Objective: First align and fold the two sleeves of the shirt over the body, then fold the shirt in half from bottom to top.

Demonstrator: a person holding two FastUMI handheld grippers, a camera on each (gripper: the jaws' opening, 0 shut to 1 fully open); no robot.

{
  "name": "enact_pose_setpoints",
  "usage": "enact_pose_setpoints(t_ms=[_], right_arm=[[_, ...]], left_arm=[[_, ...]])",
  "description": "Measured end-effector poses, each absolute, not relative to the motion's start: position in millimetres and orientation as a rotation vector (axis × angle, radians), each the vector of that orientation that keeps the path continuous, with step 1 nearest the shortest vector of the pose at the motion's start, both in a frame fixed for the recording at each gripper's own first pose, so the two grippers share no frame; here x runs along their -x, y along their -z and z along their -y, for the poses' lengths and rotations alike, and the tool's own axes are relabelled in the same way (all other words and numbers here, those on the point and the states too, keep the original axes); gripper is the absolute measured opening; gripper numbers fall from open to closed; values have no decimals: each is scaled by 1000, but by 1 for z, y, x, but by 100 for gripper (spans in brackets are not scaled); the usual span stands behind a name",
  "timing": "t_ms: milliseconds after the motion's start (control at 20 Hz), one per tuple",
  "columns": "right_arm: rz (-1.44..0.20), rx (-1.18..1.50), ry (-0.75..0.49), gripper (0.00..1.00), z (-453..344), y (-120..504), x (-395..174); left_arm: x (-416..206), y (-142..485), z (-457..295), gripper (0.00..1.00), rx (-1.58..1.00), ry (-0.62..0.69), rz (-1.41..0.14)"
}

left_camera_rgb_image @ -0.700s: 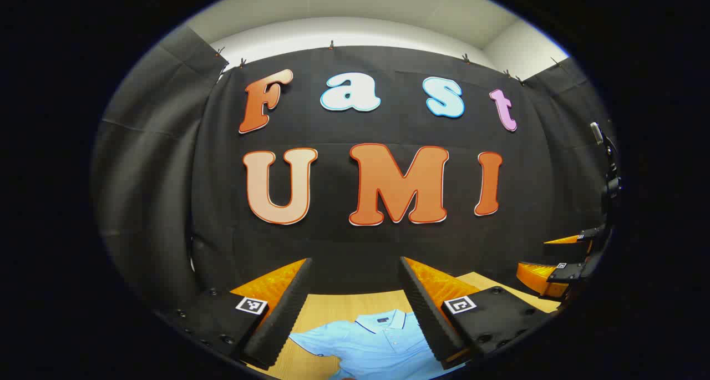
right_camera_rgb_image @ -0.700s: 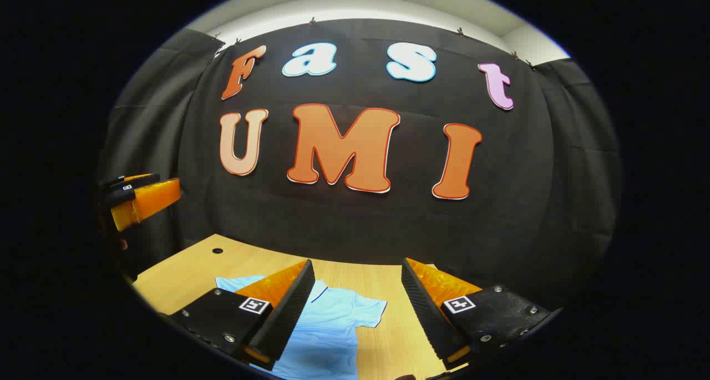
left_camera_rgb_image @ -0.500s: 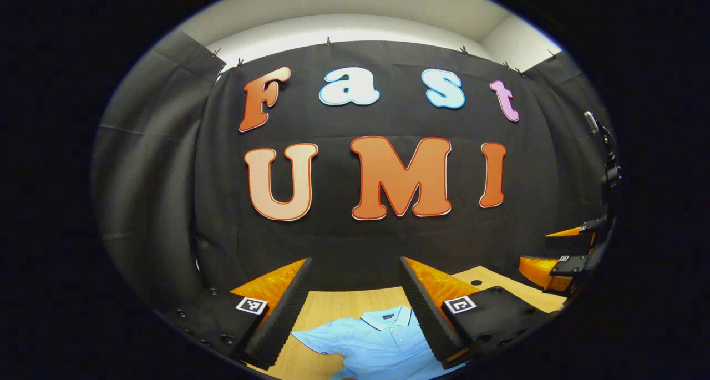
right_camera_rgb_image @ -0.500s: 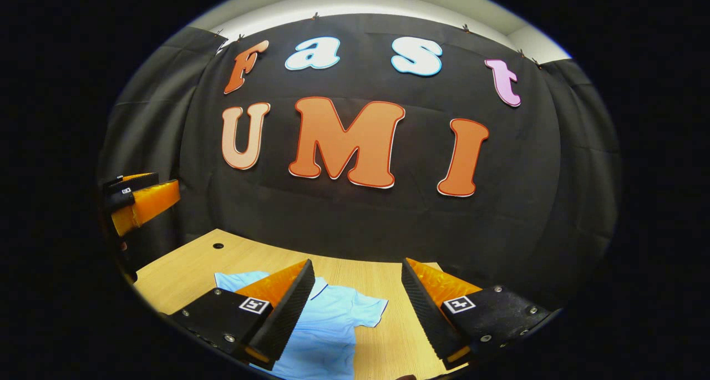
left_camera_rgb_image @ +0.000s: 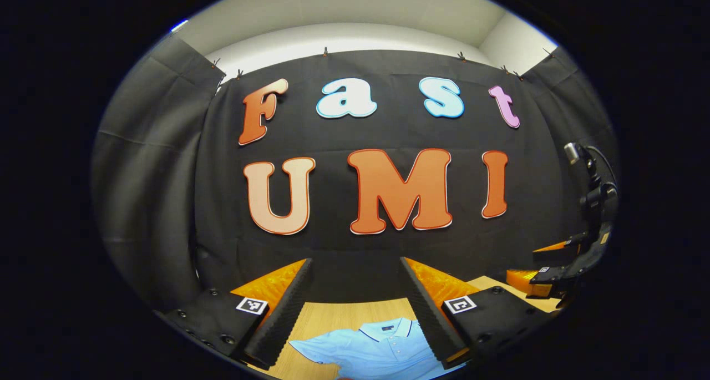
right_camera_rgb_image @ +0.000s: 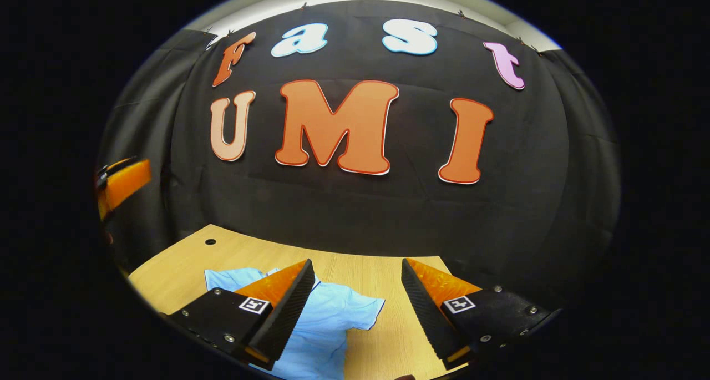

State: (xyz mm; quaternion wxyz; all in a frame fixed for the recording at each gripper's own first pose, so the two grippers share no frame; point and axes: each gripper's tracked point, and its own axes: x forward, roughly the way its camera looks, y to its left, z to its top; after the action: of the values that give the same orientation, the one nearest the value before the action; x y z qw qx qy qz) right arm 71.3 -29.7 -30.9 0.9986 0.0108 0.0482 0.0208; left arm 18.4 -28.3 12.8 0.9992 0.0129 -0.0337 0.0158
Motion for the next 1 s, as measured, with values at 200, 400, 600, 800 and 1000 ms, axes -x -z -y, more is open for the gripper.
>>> enact_pose_setpoints(t_ms=[200, 400, 600, 800, 1000], right_arm=[[-190, -14, -13, 98, 50, 62, -104], [-280, -26, -30, 98, 53, 95, -137], [-374, -50, -53, 98, 50, 128, -166], [-480, -63, -70, 98, 51, 166, -189], [-658, -52, -69, 97, 55, 220, -201]], left_arm=[[-21, 4, 37, 100, 14, -55, 27], [-20, 18, 32, 100, 30, -104, -19], [-21, 22, 30, 100, -5, -137, -36], [-23, 19, 33, 100, -48, -149, -36], [-30, 22, 39, 100, -126, -151, -59]])
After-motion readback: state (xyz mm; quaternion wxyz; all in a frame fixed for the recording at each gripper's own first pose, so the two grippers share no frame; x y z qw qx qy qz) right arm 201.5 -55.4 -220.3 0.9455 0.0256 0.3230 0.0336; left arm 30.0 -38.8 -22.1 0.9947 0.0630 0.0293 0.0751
